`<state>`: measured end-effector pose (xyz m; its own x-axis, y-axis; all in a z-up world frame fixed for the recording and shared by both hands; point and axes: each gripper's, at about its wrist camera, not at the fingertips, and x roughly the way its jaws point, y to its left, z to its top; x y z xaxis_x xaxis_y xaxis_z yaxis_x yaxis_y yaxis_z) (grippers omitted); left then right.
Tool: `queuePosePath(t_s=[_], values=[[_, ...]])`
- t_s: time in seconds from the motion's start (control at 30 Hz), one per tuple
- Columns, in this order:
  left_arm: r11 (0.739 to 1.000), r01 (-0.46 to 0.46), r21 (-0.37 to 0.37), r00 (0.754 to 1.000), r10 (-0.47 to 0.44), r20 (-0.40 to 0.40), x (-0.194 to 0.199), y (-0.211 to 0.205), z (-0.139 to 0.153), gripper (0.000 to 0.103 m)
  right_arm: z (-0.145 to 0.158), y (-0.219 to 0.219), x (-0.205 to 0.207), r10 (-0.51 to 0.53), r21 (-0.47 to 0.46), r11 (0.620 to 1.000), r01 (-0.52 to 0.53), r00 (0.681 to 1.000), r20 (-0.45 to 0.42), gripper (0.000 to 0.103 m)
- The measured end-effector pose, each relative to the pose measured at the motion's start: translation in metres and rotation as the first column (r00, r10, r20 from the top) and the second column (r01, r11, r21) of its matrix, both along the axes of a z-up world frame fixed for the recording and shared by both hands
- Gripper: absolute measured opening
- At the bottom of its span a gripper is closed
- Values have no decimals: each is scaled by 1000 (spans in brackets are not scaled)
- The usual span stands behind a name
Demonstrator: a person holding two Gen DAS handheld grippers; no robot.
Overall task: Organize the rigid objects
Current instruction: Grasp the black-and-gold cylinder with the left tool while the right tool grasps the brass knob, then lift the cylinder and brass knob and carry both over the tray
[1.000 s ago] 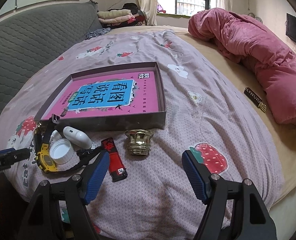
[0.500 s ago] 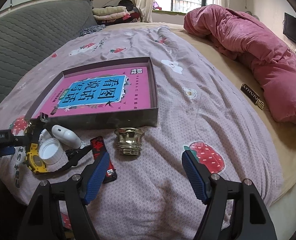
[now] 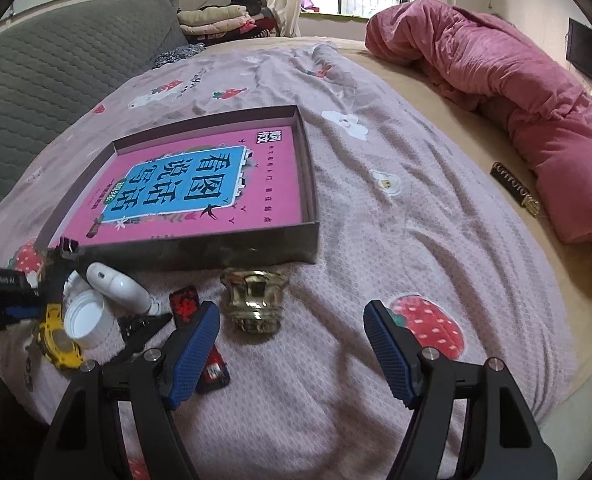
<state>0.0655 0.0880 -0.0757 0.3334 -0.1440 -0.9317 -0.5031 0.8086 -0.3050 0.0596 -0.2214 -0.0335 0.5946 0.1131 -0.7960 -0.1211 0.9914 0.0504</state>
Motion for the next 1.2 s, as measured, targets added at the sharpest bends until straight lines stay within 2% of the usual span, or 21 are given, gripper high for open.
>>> queuePosePath(t_s=[0.13,0.2,0.33,0.4,0.5,0.63,0.77,0.93,1.2], values=[[1000,-6,-27,1000,6,17,-1,3,-3,30,-7,6,10,9,0,1000,-9,1000,-22,74],[999,-15,-40,1000,15,22,-2,4,-5,30,-11,7,15,1,-2,1000,-1,999,-38,68],[999,-17,-40,1000,18,20,-3,4,-7,30,-17,9,24,7,-2,1000,-7,998,-57,63],[999,-15,-31,1000,15,18,-8,5,-7,30,-20,13,28,23,2,1000,-23,998,-64,53],[1000,-12,-18,1000,12,13,-5,2,-8,30,-24,23,29,62,-5,998,-62,996,-67,43],[1000,3,-8,1000,-3,26,-2,-1,-9,30,-24,26,20,106,0,994,-106,993,-43,43],[1000,8,-19,999,-7,46,-4,1,-10,30,-19,18,11,101,13,995,-101,995,-7,43],[998,8,-56,994,-1,110,-14,8,-10,27,-6,10,4,92,32,995,-93,995,38,43],[996,87,-12,987,-84,139,-20,2,1,23,5,10,-3,99,16,995,-101,992,74,43]])
